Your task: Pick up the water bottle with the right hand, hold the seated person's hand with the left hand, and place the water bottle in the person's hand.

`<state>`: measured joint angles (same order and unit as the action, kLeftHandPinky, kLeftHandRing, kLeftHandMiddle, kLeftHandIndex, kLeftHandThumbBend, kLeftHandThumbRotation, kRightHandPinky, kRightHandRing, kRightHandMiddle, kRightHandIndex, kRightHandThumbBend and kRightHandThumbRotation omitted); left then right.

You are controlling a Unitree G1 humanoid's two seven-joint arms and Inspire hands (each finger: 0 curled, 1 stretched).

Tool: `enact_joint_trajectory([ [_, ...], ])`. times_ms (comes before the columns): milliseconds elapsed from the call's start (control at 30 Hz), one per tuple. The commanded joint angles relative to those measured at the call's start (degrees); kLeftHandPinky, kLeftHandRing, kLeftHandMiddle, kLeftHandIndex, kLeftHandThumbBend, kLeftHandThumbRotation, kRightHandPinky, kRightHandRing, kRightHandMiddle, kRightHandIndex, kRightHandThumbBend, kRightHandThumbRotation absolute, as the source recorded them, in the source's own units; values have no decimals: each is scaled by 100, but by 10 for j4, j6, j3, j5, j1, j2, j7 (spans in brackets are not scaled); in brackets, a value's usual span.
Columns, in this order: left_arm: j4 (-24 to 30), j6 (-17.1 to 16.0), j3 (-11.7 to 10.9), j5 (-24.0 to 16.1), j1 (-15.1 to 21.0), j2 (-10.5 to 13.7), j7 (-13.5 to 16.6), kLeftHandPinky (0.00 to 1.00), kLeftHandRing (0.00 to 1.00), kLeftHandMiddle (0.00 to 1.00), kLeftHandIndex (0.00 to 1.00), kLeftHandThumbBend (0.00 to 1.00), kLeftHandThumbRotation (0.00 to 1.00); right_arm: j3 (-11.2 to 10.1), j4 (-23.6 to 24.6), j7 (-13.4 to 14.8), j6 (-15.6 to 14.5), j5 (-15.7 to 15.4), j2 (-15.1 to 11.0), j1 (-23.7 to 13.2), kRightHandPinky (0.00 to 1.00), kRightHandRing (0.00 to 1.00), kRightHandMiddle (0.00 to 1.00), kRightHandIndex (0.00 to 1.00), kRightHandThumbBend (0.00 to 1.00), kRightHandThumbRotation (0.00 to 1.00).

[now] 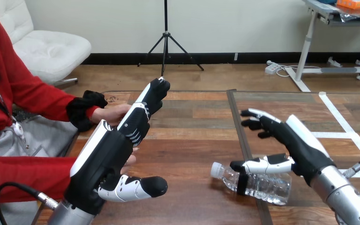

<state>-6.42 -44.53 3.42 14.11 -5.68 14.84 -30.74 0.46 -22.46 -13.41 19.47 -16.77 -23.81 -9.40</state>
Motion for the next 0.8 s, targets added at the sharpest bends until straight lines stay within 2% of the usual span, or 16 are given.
enact_joint_trajectory([
  [0, 13, -7, -3, 3, 22, -4, 1, 100, 100, 100, 100, 100, 67, 14, -50, 13, 17, -13, -10, -64, 82, 86, 85, 89, 100, 33],
  [67, 16, -10, -4, 9, 19, -4, 0, 100, 100, 100, 100, 100, 67, 35, -138, 18, 23, -34, -11, -93, 83, 88, 86, 89, 100, 36],
  [100, 17, -10, -4, 10, 18, -4, -1, 100, 100, 100, 100, 100, 66, 42, -165, 20, 27, -40, -12, -101, 84, 88, 86, 90, 100, 38],
  [267, 19, -11, -6, 9, 16, -4, 0, 100, 100, 100, 100, 100, 66, 63, -229, 41, 35, -69, -10, -122, 85, 89, 88, 91, 100, 44],
  [533, 24, -11, -8, 6, 10, -4, 3, 100, 100, 100, 100, 100, 67, 85, -311, 72, 53, -94, -1, -146, 85, 88, 88, 91, 100, 49],
  [767, 26, -14, -7, 13, 8, -5, 0, 100, 100, 100, 100, 100, 68, 112, -377, 95, 39, -117, 10, -167, 84, 88, 88, 91, 100, 49],
])
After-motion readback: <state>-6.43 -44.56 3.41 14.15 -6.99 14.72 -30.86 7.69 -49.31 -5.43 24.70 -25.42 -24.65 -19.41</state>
